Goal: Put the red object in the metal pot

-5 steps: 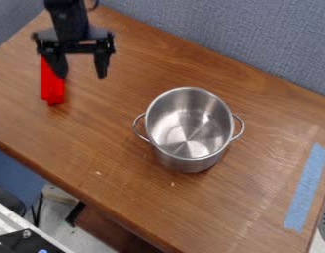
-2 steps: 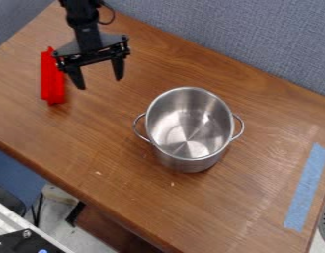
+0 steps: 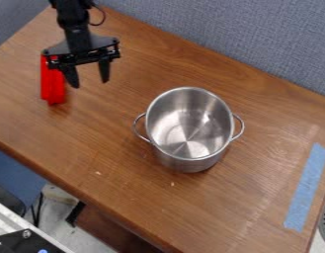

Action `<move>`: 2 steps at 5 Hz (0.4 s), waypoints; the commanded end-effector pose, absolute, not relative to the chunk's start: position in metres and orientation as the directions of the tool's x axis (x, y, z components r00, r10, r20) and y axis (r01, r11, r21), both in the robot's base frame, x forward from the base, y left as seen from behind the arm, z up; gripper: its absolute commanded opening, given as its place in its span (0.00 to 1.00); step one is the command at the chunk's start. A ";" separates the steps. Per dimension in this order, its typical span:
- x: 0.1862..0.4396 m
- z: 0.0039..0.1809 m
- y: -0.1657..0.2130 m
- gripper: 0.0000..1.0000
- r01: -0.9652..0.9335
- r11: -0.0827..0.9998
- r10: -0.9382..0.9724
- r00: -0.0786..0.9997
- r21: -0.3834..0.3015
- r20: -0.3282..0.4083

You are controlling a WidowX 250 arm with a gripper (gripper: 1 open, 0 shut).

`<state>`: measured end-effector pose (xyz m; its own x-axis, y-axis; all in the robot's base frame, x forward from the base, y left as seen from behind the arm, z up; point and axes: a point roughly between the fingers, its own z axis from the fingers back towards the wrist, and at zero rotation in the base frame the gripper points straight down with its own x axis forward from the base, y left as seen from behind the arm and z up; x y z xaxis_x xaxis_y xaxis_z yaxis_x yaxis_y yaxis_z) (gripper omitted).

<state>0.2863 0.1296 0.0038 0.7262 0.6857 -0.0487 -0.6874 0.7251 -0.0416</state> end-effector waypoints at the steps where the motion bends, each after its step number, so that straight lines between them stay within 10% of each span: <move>1: 0.288 0.032 0.155 1.00 -0.476 0.877 0.478 0.877 -0.059 0.037; 2: 0.277 0.042 0.173 1.00 -0.244 0.968 0.247 0.969 -0.063 0.034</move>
<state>0.2673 0.1638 0.0167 0.9690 0.2420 -0.0494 -0.2456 0.9652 -0.0900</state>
